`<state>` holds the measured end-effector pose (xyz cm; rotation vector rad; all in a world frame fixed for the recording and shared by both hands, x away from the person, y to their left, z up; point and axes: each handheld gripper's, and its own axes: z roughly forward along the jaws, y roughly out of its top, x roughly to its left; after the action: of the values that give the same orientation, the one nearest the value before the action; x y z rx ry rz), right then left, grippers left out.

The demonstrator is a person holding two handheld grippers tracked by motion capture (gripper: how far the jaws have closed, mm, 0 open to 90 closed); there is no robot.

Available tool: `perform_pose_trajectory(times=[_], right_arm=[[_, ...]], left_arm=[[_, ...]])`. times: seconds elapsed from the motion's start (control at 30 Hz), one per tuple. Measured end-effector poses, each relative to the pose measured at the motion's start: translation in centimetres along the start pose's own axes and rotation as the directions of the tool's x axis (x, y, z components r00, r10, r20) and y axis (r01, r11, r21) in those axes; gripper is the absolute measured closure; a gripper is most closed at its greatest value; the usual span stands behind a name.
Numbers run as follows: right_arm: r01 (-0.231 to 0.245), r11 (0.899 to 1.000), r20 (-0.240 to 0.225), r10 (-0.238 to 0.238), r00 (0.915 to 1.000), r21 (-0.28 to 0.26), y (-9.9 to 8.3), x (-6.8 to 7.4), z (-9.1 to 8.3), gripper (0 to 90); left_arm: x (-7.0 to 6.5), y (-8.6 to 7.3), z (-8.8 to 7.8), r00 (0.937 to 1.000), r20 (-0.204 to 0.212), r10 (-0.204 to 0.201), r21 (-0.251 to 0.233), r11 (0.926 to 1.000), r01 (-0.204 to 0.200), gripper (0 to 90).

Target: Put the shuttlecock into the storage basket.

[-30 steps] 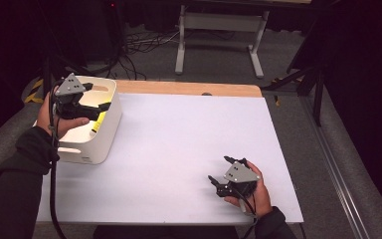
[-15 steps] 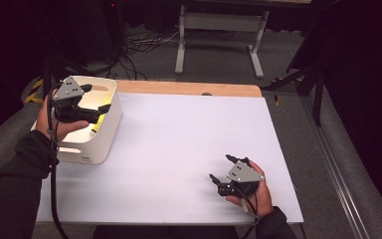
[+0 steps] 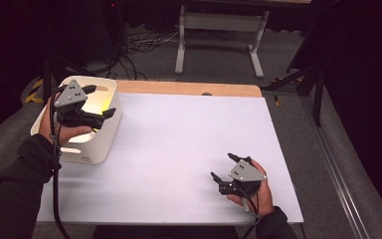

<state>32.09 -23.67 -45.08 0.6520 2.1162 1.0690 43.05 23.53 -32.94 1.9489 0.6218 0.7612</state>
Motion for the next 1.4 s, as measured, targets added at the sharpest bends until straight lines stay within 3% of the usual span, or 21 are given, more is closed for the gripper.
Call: perform_pose_trajectory(times=[0.9,1.4], right_arm=[[-0.005,1.000,-0.001,0.005,1.0000,-0.002,0.0,0.0,0.0,19.0],[0.002,1.000,-0.004,-0.002,1.0000,0.006,0.1,0.1,0.1,19.0]], left_arm=[[-2.6,0.2,0.0,0.9976,0.035,0.060,-0.040,0.9974,-0.059,9.3],[-3.5,-0.2,-0.1,0.9951,0.071,0.070,-0.058,0.9962,-0.066,8.5]])
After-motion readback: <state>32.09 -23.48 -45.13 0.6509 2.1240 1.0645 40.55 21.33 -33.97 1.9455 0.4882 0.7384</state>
